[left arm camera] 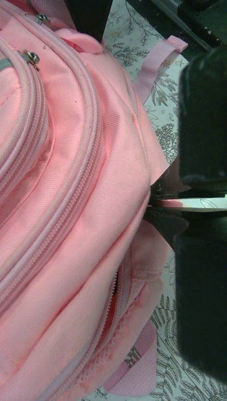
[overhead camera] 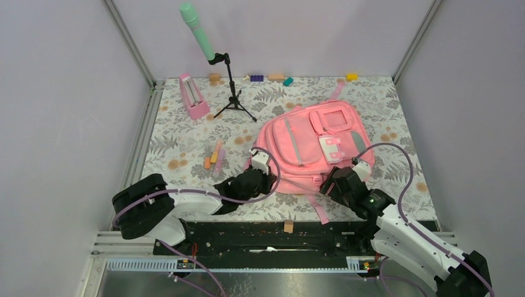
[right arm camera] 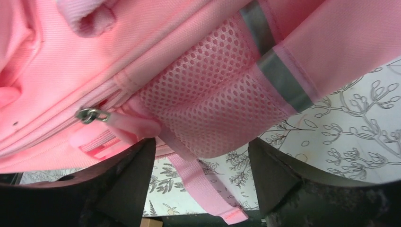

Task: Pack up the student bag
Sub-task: Zip the student bag at the center of the board.

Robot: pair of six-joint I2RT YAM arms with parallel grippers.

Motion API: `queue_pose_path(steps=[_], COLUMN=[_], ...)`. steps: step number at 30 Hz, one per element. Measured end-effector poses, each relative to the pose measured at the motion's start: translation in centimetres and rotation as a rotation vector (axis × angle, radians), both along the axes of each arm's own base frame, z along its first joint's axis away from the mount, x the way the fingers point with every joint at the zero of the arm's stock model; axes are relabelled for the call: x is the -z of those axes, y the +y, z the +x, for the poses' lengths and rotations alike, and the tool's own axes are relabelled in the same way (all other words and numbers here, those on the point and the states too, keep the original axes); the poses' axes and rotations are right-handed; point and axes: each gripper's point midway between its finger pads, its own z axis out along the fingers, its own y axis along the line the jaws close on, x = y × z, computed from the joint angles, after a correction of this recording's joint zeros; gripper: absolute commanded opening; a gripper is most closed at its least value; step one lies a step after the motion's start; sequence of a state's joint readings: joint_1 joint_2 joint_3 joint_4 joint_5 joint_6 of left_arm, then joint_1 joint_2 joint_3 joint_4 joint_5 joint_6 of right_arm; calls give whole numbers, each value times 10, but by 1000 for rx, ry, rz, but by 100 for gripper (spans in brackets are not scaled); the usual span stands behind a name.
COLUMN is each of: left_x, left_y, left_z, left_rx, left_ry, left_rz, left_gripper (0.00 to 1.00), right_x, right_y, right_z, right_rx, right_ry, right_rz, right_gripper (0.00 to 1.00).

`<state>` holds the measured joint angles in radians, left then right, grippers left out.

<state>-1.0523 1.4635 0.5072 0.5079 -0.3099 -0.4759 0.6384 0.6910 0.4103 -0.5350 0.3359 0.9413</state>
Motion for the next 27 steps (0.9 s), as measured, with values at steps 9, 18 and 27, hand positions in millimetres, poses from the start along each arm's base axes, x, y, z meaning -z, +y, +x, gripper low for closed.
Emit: queue_pose_path(steps=[9,18,27], left_x=[-14,-19,-22], left_y=[12,26,42], left_z=[-9,-4,4], left_rx=[0,-27,-78], left_ry=[-15,-63,-110], left_rz=[-41,19,81], left_gripper=[0,0,0], right_x=[16,-3,-9], right_y=[5,-4,-23], right_z=[14,29,47], right_rx=[60,78,121], right_ry=[-54,-120,-101], right_rz=[49,11,-46], right_gripper=[8,0,0])
